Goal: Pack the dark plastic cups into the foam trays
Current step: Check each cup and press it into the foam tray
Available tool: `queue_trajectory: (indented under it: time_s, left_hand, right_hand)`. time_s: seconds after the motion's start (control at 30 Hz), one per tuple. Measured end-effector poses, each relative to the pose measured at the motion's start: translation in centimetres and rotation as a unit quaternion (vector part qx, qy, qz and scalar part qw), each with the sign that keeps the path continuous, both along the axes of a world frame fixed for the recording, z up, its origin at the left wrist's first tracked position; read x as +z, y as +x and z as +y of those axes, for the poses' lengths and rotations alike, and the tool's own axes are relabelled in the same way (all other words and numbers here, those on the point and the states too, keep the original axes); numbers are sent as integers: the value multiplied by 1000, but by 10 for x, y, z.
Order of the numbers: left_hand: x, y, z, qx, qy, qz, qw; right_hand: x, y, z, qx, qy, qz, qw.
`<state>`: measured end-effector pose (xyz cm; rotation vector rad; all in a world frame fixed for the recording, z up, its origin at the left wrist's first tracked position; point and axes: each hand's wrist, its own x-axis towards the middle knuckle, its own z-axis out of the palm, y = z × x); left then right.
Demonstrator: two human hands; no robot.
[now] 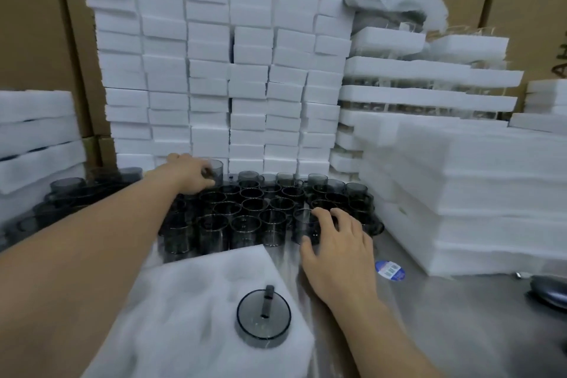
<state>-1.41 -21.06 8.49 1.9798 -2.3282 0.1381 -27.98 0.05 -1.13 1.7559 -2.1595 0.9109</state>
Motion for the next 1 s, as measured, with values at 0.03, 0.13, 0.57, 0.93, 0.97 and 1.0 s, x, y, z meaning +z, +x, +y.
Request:
queue_trajectory:
  time_s: [0.03, 0.13, 0.57, 0.93, 0.97, 1.0]
  left_hand:
    - [-5, -2, -3, 1, -9, -1, 1000]
    - [-12, -17, 6, -10, -79, 59, 995]
    - [-21, -13, 266, -159, -282, 576, 750]
    - [-32, -18, 272, -291, -385, 521, 704]
    - [-32, -17, 270, -287, -365, 550, 694]
    - [-32, -17, 268, -287, -348, 576, 682]
  right_hand:
    - [0, 1, 0, 2, 1, 1, 1000]
    - [-1, -5, 3, -3, 5, 9, 1000]
    - [38, 24, 21, 26, -150, -78, 985]
    - [95, 82, 78, 280, -433, -91, 852]
    - [94, 89, 83, 304, -431, -60, 848]
    - [90, 95, 86, 324, -423, -31, 845]
